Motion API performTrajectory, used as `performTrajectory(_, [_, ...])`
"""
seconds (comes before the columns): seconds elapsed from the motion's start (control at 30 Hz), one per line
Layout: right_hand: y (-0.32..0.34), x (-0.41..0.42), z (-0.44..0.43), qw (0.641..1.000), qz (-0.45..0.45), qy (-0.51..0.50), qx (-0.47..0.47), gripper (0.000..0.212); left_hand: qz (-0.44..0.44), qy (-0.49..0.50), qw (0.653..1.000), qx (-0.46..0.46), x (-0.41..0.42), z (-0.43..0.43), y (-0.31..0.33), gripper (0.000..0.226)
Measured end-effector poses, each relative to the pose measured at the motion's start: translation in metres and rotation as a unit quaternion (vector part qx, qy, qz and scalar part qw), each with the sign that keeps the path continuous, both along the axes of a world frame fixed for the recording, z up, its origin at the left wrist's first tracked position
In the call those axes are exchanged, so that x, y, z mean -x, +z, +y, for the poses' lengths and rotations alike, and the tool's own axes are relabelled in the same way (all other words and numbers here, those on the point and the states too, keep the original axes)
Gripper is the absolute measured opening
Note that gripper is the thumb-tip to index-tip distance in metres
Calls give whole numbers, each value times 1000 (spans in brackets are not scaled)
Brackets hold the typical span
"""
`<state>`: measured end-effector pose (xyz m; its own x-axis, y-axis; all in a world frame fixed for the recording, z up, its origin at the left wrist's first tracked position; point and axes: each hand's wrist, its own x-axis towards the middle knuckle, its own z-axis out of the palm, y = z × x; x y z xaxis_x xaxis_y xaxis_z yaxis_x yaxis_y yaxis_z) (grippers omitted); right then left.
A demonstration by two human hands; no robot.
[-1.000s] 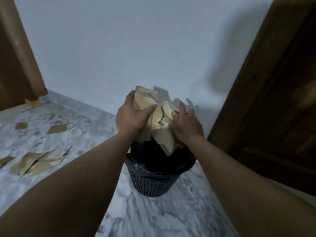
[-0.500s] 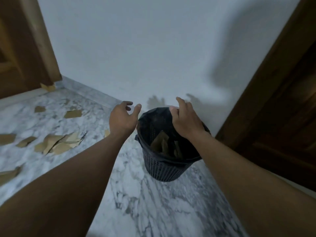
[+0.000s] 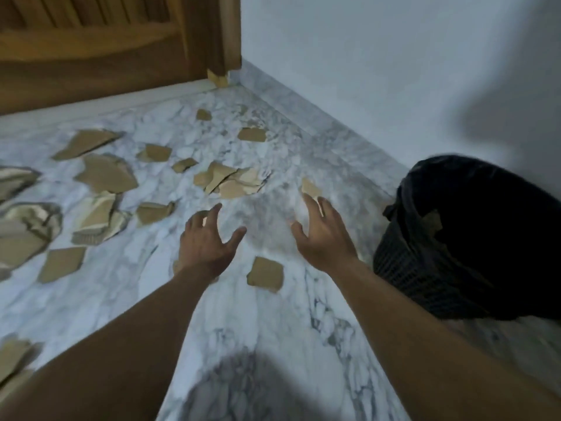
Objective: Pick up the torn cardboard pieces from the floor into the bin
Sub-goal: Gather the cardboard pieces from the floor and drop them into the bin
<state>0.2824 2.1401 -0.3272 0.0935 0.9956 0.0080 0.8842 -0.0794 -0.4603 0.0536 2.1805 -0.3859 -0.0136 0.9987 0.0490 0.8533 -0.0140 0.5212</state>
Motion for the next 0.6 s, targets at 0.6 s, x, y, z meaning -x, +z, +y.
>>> performTrajectory(0.6, [-162,-38,125,962,-186,-75,186,122,209,-119,971,-8,-3,151,-127,112])
